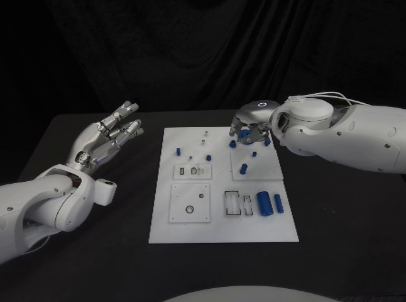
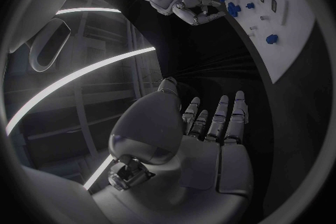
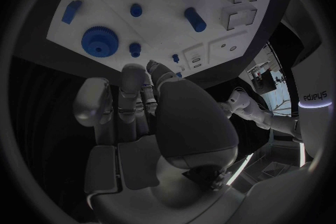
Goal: Assemble the parts on the task board
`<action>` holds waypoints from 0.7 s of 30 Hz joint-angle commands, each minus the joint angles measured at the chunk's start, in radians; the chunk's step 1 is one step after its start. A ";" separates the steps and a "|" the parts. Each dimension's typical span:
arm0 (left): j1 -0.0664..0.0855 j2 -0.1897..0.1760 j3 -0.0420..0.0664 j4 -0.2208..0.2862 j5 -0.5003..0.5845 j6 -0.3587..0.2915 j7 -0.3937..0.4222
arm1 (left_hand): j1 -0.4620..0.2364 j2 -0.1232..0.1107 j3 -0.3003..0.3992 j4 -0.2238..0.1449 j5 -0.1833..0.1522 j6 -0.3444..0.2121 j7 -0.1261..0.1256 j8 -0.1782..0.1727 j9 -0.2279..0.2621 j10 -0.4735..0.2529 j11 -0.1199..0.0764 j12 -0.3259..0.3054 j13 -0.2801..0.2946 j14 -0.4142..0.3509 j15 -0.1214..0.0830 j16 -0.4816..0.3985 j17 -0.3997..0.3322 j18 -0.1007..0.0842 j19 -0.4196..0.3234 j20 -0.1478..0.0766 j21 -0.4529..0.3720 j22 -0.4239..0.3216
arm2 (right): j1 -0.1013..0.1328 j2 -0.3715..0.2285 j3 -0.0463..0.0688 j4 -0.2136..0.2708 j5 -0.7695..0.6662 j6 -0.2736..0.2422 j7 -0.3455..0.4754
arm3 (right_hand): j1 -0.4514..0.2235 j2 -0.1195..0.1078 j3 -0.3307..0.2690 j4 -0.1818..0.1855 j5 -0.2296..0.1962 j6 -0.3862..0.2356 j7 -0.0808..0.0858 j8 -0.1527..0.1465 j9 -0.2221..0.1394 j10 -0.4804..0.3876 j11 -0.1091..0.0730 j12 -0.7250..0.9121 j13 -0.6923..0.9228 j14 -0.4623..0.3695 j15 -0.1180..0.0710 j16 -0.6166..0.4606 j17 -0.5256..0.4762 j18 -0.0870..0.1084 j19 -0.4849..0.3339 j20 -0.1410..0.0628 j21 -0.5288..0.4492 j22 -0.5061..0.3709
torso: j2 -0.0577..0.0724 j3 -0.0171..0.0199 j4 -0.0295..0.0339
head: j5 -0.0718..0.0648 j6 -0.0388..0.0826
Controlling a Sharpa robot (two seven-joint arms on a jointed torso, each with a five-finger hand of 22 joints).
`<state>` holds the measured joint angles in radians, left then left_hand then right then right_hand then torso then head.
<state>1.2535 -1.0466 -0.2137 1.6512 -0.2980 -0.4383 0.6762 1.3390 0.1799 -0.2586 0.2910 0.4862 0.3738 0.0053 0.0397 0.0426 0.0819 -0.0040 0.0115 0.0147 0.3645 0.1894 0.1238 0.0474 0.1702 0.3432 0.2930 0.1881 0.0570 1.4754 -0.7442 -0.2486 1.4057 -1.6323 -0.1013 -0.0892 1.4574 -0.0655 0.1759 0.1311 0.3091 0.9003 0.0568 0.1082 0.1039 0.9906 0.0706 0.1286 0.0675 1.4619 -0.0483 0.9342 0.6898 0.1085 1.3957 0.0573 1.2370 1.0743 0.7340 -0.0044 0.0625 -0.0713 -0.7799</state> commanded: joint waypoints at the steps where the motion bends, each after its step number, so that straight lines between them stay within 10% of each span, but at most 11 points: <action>1: 0.003 0.001 0.001 0.004 -0.010 0.016 0.124 | -0.004 0.008 -0.002 0.001 0.006 0.008 0.001 0.005 0.001 0.004 0.003 0.004 0.001 -0.008 0.005 -0.002 -0.001 -0.015 -0.010 0.000 -0.006 -0.002 | -0.007 0.006 0.001 -0.008 -0.062 -0.038 -0.038 | 0.000 -0.016 0.017 0.003 0.001 0.016 0.000 -0.001 0.003 0.021 0.000 -0.005 0.001 0.014 -0.001 0.028 0.027 -0.014 0.004 0.001 0.017 0.021 | 0.012 0.0002 0.0020 | -0.001 0.004; 21: 0.002 0.005 0.001 -0.008 -0.010 0.034 0.123 | 0.005 0.017 0.003 0.001 0.030 0.000 -0.002 0.002 -0.001 0.004 0.015 0.004 0.001 -0.023 0.008 -0.003 -0.001 -0.019 -0.016 0.000 -0.012 -0.005 | -0.044 0.039 0.001 -0.080 -0.091 -0.040 -0.035 | -0.014 -0.039 0.045 0.004 -0.002 0.008 -0.018 -0.026 0.003 -0.035 0.004 -0.065 -0.002 -0.011 0.005 0.035 0.024 -0.010 -0.018 0.005 0.015 0.024 | 0.025 0.0018 0.0009 | -0.010 0.004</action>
<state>1.2535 -1.0417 -0.2135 1.6426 -0.2985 -0.4180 0.6765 1.3430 0.1838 -0.2586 0.2910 0.5102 0.3738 0.0053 0.0397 0.0425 0.0860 0.0002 0.0115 0.0145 0.3504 0.1965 0.1238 0.0475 0.1703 0.3363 0.2932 0.1803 0.0529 1.4355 -0.7066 -0.2484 1.3297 -1.7063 -0.1223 -0.1024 1.4433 -0.0989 0.2154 0.1352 0.3090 0.9071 0.0457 0.0869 0.1075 0.9642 0.0748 0.0666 0.0664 1.4575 -0.0439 0.9645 0.7126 0.1088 1.3829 0.0626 1.2574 1.0996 0.7558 -0.0020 0.0621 -0.0777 -0.7775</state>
